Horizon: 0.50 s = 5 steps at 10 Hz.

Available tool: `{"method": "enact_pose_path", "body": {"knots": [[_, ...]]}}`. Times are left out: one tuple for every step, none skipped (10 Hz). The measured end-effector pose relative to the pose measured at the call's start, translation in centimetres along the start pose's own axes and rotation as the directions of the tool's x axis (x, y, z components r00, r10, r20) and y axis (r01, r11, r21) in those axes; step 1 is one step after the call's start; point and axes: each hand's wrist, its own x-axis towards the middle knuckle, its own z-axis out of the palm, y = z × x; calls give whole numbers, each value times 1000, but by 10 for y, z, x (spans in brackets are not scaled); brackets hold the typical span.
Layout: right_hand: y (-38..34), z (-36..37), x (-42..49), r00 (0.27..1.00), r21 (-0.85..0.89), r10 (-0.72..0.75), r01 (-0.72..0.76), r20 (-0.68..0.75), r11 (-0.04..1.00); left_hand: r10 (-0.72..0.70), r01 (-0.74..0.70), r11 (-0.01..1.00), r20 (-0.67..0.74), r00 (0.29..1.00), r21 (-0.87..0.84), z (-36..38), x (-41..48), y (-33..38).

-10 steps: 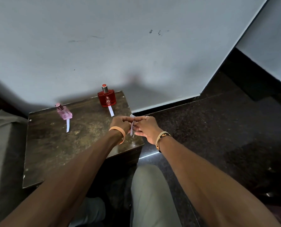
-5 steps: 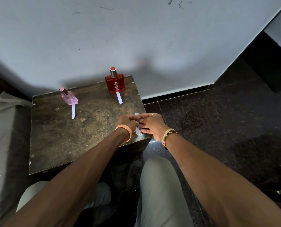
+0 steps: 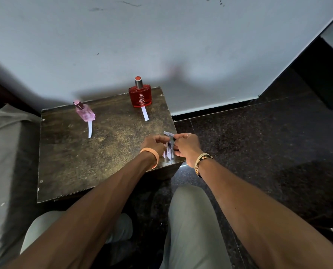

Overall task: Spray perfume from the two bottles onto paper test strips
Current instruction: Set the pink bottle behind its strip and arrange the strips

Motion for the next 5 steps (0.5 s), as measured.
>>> {"method": "enact_pose_path", "body": {"knots": [[-1,1,1,999,-41,-16,17,38,999,16,-16,1000,28,999,-3,-1,-3,2],[-1,3,1,998,-53,-6,10,67,999,38,-38,999,44,998,14,-2,-5,1],[1,6,1,998,-65,-34,37,51,997,38,-38,999,55,998,-8,-6,-5,-3],[1,6,0,997,-64,-71,72,24,995,35,-32,999,72,997,-42,-7,-5,-3],[-1,6,-4,989,-120,-143,138,-36,983,47,-48,999,63,997,14,-7,-9,0]]}}
